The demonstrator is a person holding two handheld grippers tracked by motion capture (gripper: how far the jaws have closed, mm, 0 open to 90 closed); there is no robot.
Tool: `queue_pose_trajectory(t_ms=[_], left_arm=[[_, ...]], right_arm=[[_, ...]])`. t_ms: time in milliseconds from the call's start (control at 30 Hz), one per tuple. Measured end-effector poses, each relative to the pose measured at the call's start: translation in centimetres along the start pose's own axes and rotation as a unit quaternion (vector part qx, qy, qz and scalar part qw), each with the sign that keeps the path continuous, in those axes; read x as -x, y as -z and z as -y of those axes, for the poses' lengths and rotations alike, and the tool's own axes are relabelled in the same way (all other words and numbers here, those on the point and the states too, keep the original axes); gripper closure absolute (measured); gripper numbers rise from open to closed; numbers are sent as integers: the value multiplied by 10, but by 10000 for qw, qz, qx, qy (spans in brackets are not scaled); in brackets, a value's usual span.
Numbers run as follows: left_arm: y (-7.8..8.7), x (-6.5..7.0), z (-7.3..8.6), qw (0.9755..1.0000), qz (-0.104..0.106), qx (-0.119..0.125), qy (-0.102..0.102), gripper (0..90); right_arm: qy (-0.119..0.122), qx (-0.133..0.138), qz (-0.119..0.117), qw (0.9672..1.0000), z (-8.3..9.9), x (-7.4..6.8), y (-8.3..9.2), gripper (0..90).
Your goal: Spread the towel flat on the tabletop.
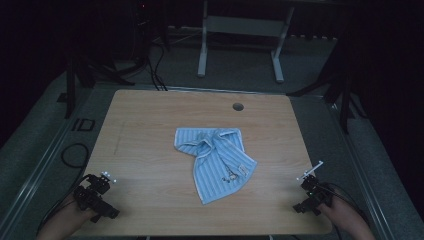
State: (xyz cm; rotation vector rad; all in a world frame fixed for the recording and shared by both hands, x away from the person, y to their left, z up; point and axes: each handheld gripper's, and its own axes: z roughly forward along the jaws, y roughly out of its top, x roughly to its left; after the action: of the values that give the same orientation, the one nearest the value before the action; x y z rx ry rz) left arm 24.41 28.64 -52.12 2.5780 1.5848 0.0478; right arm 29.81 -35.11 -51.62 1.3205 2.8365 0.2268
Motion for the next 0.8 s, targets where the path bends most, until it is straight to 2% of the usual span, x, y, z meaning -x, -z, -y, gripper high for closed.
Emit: queue_pose_trajectory(t_ms=[133, 200, 267, 300, 367, 500, 700, 800], left_arm=[[-3, 0, -4, 10000, -5, -58, -20, 18], [-5, 2, -6, 10000, -5, -6, -20, 18], [-4, 4, -9, 10000, 14, 38, -86, 18], [-3, 5, -11, 9999, 63, 69, -112, 18], [-2, 8, -15, 9995, 178, 136, -202, 18], [-2, 16, -26, 9991, 165, 134, -373, 35], [-5, 26, -44, 9982, 228, 77, -542, 36], [-7, 32, -51, 9975, 265, 18, -652, 36]], right_arm=[[120, 84, -27, 9999, -6, -1, -2, 171], [149, 118, -37, 9998, -8, -2, -4, 163], [161, 111, -178, 9997, -10, 0, -5, 121], [140, 123, -218, 9996, -12, 0, -5, 132], [218, 110, -189, 9995, -15, -1, -6, 128], [310, 77, -24, 9995, -23, -2, -5, 131], [310, 273, -81, 9991, -37, 0, -2, 132], [278, 283, -77, 9992, -42, 2, -2, 133]])
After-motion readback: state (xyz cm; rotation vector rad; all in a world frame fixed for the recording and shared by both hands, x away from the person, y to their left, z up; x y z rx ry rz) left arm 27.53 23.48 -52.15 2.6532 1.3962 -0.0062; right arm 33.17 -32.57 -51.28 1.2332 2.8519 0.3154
